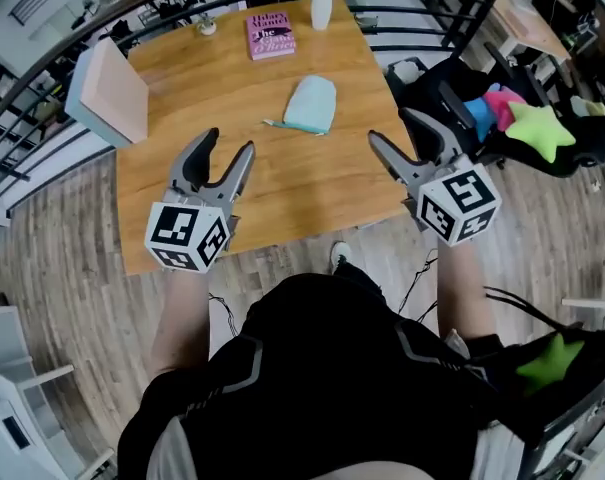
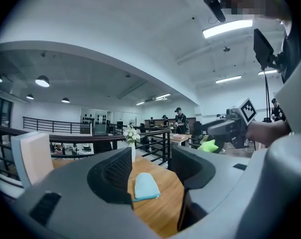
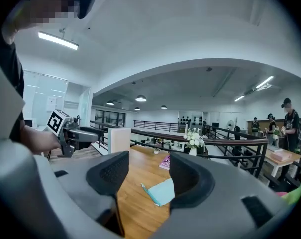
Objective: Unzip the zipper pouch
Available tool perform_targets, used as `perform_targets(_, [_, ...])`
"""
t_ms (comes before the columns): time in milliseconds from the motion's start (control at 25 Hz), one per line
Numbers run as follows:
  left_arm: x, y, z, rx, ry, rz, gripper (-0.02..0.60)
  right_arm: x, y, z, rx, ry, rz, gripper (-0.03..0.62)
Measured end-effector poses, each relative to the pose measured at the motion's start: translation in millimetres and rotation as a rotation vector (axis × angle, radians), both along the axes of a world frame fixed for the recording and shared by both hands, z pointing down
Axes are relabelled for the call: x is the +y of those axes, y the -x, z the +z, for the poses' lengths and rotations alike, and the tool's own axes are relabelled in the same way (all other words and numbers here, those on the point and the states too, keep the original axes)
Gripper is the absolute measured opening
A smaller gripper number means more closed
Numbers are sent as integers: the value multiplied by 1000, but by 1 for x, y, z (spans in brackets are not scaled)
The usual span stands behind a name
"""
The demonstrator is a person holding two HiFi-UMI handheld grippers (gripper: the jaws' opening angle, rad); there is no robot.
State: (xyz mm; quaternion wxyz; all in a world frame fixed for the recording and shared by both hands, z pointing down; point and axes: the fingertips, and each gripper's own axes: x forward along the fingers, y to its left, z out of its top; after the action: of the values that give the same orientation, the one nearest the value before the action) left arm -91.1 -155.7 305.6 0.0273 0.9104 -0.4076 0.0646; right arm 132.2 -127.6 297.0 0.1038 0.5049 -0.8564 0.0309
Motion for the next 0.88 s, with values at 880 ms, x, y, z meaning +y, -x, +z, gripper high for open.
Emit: perform_targets(880, [-73,-79,31,67,113,-121,267,-135,-52,39,0,15,-236,218])
